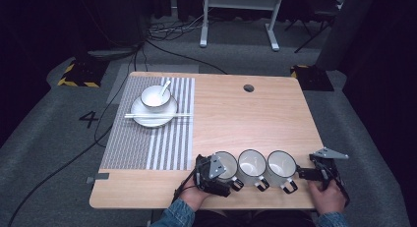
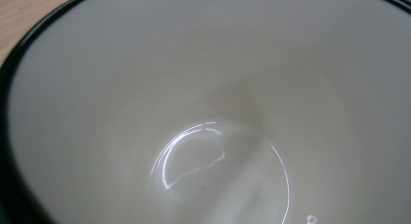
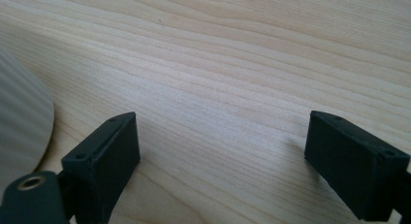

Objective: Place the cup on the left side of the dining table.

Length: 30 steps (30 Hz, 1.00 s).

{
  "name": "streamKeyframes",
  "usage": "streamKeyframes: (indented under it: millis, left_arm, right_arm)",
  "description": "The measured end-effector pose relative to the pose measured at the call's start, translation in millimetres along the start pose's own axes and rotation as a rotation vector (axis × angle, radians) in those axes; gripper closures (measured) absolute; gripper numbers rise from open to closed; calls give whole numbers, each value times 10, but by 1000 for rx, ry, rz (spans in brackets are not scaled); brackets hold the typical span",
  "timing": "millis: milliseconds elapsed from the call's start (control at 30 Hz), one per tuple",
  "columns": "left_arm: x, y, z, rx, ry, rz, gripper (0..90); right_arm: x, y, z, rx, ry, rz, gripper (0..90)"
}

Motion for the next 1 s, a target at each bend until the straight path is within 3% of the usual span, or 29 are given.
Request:
streamKeyframes:
  millis: [167,267,800,933,1000]
  left_arm:
    - [-61,-116,46,26,19,21,30]
    - [-113,-193,16,20,18,47,29]
    - [-271,-452,-90,22,-51,85,29]
    - [-317,-518,-144,2,-92,121,29]
    - [-355,-577,-195,-29,-110,151,29]
  right_arm:
    - [0,0,0,0,0,0,125]
    - [0,0,0,0,0,0,125]
    - [-3,3,-9,1,10,1,123]
    - [-3,3,-9,1,10,1,123]
    - [-3,3,-9,1,10,1,123]
Point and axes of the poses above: each handheld gripper's, and its own axes: y roughly forward along the jaws, x roughly out of its underside, z roughly to its right, the point moved 7 cm from there along y, roughly forward along the jaws, and after that the axes turned 6 degrees about -x, right-handed, at the moved point
